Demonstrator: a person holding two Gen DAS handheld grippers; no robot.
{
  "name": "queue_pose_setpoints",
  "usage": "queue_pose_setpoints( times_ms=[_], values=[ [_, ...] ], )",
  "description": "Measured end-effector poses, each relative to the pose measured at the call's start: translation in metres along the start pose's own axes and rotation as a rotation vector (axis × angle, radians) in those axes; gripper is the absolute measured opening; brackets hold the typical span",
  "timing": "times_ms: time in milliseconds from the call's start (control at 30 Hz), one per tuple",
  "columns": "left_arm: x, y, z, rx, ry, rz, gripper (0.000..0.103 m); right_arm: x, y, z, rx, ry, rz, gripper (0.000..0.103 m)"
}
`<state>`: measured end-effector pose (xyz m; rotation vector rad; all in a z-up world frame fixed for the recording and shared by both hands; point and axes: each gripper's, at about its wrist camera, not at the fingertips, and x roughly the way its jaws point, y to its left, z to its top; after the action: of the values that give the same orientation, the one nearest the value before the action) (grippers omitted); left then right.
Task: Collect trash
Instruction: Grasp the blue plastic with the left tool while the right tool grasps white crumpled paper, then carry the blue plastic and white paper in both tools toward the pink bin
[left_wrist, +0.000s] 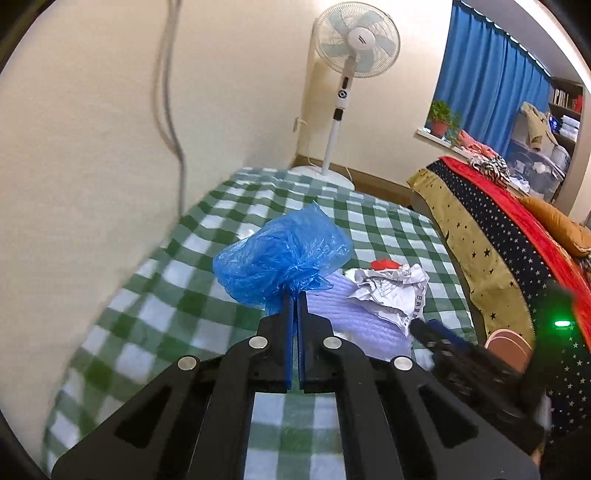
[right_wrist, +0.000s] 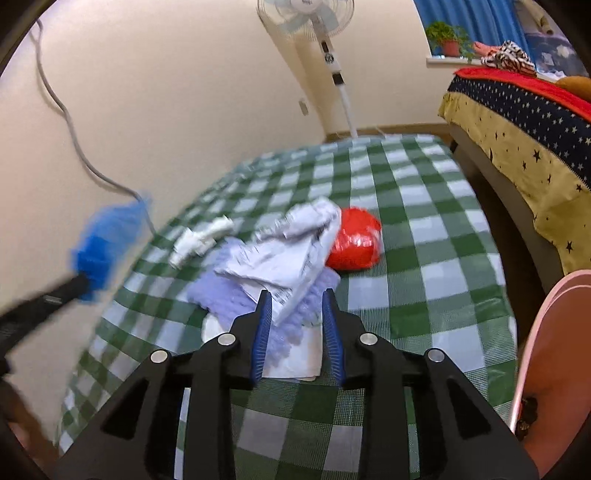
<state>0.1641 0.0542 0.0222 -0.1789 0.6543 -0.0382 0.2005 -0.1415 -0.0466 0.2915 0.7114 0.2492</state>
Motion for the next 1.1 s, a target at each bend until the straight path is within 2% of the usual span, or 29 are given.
queue_pose_setpoints(
  times_ms=[33,67,233,667,833,1100],
  values=[
    [-0.008,0.001,0.0,0.002,-0.004,-0.002,0.001,0.001,-0.001,-0.001,0.003,-0.001,0.002,0.012],
    [-0.014,0.001,0.001,0.014,-0.007,0.001,0.001,0.001,0.0,0.0,0.003,-0.01,-0.003,0.005],
    [-0.034,0.003,-0.002,-0.003,-0.01,-0.009,0.001,-0.018,0.005,0.003,-0.025,-0.057,-0.015,0.001],
    [-0.075,0.002,-0.026,-0.02,-0.051,-0.065,0.001,-0.105,0.018,0.013,-0.096,-0.15,-0.018,0.0],
    [-0.081,-0.009,-0.04,0.004,-0.058,-0.094,0.001,-0.133,0.017,0.012,-0.114,-0.139,-0.052,0.0],
    [-0.085,-0.03,-0.048,0.06,-0.067,-0.125,0.001,-0.171,-0.003,0.008,-0.067,-0.125,-0.078,0.0]
  ],
)
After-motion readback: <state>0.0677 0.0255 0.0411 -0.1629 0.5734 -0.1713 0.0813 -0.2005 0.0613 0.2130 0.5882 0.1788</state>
